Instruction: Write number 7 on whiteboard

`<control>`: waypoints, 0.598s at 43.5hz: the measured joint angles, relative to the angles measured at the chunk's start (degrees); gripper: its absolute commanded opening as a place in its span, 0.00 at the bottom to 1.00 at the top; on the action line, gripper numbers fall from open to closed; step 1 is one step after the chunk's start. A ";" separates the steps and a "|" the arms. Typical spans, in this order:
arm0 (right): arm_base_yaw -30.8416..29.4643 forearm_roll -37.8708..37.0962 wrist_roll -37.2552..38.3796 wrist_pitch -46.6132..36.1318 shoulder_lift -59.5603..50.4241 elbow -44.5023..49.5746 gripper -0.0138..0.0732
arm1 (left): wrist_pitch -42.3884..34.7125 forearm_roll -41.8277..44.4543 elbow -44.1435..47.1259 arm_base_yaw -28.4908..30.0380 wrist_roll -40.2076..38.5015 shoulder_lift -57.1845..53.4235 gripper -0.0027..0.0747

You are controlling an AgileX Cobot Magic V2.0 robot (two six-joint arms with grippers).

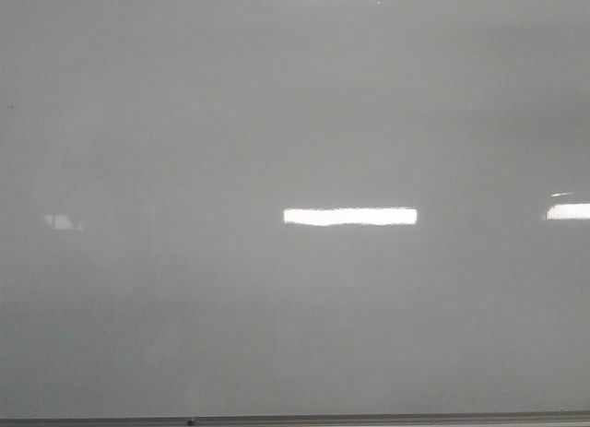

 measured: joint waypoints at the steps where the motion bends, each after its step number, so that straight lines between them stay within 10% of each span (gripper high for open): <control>1: 0.00 0.00 0.00 0.00 0.32 0.00 0.08 | 0.17 0.00 0.12 0.00 0.00 0.30 0.01; 18: 0.00 0.00 0.00 0.11 4.49 0.00 0.11 | 0.95 0.00 3.83 0.00 0.00 3.25 0.02; 26: 0.00 0.00 -1.78 0.25 4.74 0.00 0.45 | 2.94 0.00 4.82 0.00 0.00 3.90 0.38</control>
